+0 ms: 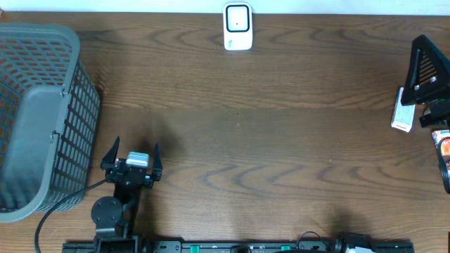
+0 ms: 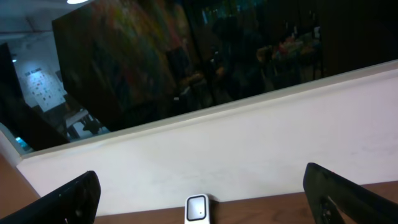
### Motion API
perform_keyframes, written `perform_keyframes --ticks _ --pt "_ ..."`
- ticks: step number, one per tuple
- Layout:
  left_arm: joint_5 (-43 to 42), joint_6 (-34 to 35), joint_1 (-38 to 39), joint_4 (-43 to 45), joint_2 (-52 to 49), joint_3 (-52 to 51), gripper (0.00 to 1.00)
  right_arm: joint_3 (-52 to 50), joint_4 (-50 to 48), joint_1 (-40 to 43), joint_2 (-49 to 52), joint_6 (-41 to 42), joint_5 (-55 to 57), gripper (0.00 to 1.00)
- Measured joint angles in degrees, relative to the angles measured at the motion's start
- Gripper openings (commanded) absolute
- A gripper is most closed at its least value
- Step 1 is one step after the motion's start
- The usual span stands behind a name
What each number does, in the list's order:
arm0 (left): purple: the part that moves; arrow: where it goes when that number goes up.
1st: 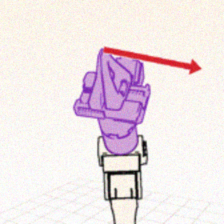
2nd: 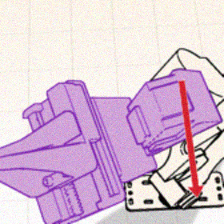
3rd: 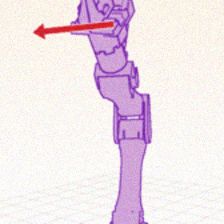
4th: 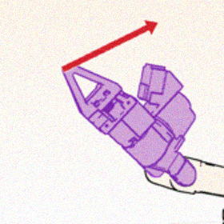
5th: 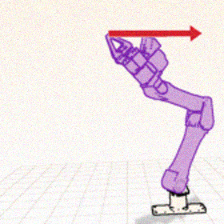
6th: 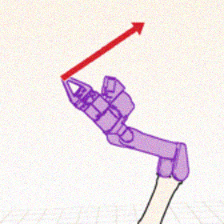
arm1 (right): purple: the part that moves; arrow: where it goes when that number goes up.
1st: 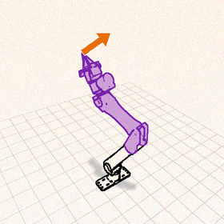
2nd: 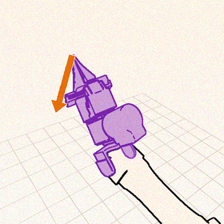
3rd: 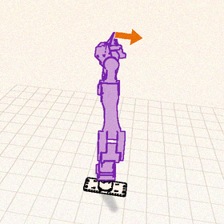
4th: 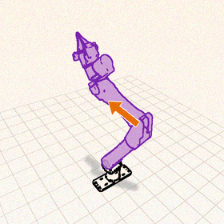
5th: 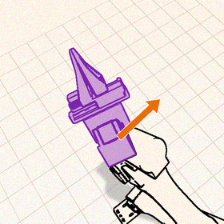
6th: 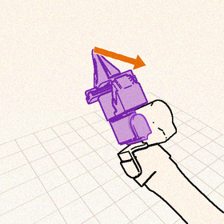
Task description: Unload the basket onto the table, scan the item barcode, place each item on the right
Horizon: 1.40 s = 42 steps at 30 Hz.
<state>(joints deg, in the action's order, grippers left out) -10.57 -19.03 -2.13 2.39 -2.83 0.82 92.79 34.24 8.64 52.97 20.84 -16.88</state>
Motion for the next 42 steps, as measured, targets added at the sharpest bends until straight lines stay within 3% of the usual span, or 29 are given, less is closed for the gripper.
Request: perform_keyframes --ticks 28,35,42 --pt "1.8 0.0 0.0 -2.8 -1.0 -0.2 0.86 -0.2 -3.9 0.0 -7.0 0.7 0.0 0.99" --pt "1.9 0.0 0.0 -2.8 -1.1 -0.1 0.86 -1.7 -4.6 0.0 -14.7 0.9 1.4 0.99" --pt "1.9 0.0 0.0 -2.8 -1.1 -0.1 0.86 -7.8 -6.5 0.0 -25.8 0.8 13.7 0.99"
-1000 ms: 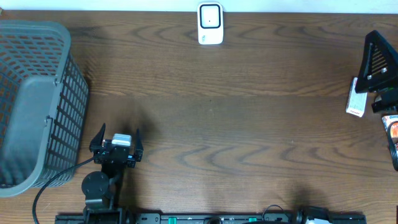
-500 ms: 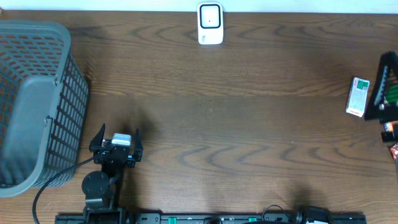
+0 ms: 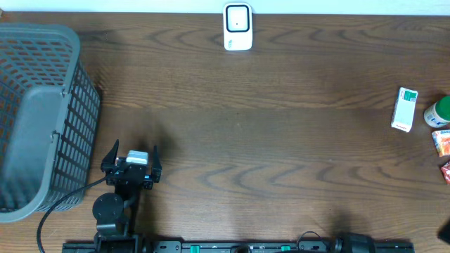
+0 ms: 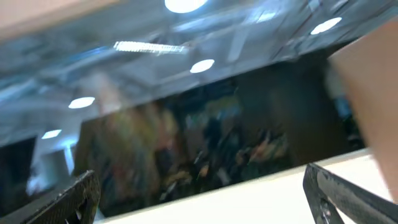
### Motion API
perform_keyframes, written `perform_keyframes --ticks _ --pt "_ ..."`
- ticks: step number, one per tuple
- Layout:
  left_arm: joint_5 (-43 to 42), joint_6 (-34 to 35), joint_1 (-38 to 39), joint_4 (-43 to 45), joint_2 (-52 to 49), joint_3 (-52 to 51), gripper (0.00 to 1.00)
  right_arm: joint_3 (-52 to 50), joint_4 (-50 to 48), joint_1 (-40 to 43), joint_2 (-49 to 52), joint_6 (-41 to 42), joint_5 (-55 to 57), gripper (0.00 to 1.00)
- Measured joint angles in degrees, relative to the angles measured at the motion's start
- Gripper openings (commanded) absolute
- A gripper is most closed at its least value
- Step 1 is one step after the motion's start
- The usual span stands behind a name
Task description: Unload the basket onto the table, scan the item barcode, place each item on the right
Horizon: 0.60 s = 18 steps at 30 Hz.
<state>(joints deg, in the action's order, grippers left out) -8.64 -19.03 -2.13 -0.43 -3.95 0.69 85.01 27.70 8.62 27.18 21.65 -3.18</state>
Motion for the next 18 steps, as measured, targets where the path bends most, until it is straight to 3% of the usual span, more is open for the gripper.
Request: perform_keyframes --ticks 9,18 --pt "0.0 0.0 0.0 0.0 0.0 0.0 0.86 -2.5 5.6 0.0 -1.5 -0.9 8.4 0.99" --pt "0.0 0.0 0.0 0.0 0.0 0.0 0.86 -7.9 6.8 0.0 -1.5 -15.7 1.5 0.99"
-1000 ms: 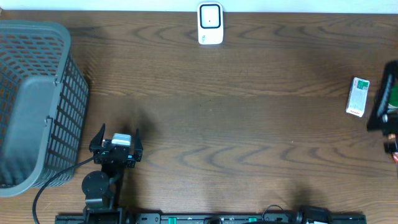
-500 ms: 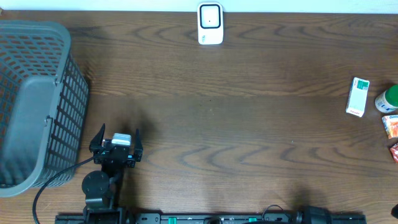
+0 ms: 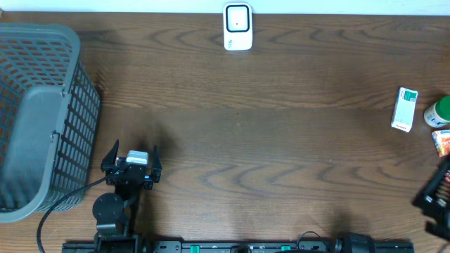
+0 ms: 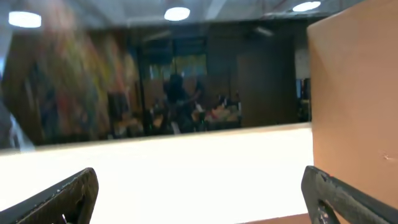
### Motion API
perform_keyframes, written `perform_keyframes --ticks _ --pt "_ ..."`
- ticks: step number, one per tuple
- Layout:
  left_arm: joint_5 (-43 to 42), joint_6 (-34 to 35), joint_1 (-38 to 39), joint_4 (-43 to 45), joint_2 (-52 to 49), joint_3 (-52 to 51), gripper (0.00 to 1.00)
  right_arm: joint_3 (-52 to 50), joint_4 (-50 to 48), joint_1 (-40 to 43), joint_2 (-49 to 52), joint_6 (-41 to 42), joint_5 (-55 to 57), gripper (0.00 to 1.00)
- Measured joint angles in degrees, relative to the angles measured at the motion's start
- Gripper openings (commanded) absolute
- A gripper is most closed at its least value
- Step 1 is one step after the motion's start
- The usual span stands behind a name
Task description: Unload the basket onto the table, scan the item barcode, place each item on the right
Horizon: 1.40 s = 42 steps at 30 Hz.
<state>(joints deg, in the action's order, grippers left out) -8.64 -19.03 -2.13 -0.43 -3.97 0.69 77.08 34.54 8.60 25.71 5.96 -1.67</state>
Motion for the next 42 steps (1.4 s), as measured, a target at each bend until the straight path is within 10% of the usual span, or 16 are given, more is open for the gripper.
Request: perform_keyframes --ticks 14,24,42 --pt "0.0 0.0 0.0 0.0 0.0 0.0 0.86 -24.3 -13.8 -6.8 -12.8 -11.7 -6.3 0.99" --pt "0.0 0.0 0.0 -0.2 0.0 0.1 0.86 -54.9 -40.8 -9.7 -24.1 -13.0 -6.6 0.99" --pt "0.0 0.0 0.0 -0.2 0.0 0.1 0.86 -76.7 -36.9 -13.1 -24.7 -12.6 -1.8 0.99"
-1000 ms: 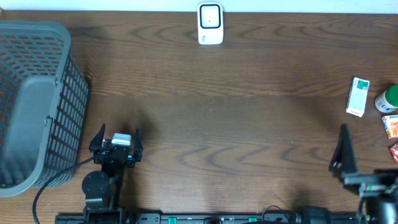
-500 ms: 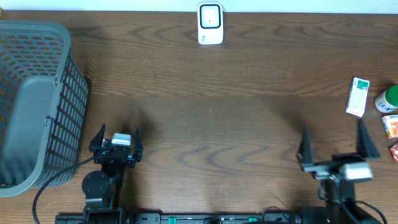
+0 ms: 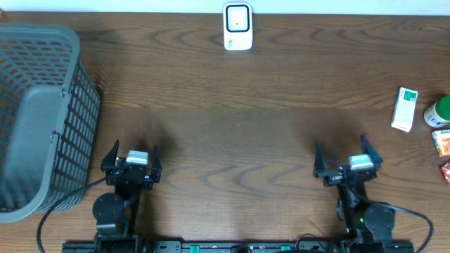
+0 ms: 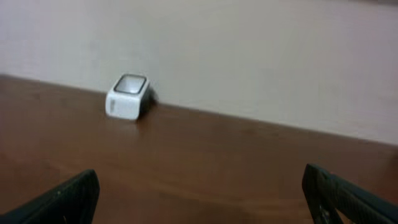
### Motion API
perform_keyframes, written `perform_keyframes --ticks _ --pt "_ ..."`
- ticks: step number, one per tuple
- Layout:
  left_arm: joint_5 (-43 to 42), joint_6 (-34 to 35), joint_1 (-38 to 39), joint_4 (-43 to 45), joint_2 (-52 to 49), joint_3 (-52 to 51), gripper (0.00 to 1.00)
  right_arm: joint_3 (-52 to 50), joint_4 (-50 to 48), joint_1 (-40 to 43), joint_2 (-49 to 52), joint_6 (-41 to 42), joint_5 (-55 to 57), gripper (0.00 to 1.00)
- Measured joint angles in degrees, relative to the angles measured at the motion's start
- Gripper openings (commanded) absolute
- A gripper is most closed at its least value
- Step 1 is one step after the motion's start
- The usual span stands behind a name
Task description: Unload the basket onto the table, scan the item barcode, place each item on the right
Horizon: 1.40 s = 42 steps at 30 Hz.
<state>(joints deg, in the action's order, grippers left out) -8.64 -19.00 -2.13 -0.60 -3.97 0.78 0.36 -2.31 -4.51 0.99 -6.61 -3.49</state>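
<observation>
The white barcode scanner point(image 3: 238, 27) stands at the table's far edge, also seen far ahead in the right wrist view as the scanner point(image 4: 128, 97). A white and green box point(image 3: 403, 109), a green-capped bottle point(image 3: 437, 112) and orange packets point(image 3: 441, 141) lie at the right edge. My right gripper point(image 3: 348, 155) rests low near the front right, open and empty, fingers point(image 4: 71, 198) wide apart. My left gripper point(image 3: 132, 154) sits open and empty at the front left.
A large grey mesh basket point(image 3: 42, 119) fills the left side. A pale wall runs behind the table's far edge. Bare brown wood lies between the two arms and the scanner.
My right arm has moved from the table's lower right corner to a low rest near the front right, its camera now facing the scanner across the table. Left arm unchanged.
My right gripper was open over the items at the right edge. Then it was nearly out of the overhead view, its camera pointing up at the ceiling. Then it showed at the lower right corner. Now it rests open near the front; the items lie unmoved.
</observation>
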Motion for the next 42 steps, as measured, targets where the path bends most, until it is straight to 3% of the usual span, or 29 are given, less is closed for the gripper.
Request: perform_keyframes --ticks 5,42 --pt "0.0 0.0 0.0 0.0 0.0 0.0 0.86 0.0 6.3 0.2 -0.3 0.1 0.9 0.99" --pt "0.0 0.6 0.2 -0.1 0.2 0.0 0.86 0.0 6.3 3.3 -0.3 2.6 1.6 0.99"
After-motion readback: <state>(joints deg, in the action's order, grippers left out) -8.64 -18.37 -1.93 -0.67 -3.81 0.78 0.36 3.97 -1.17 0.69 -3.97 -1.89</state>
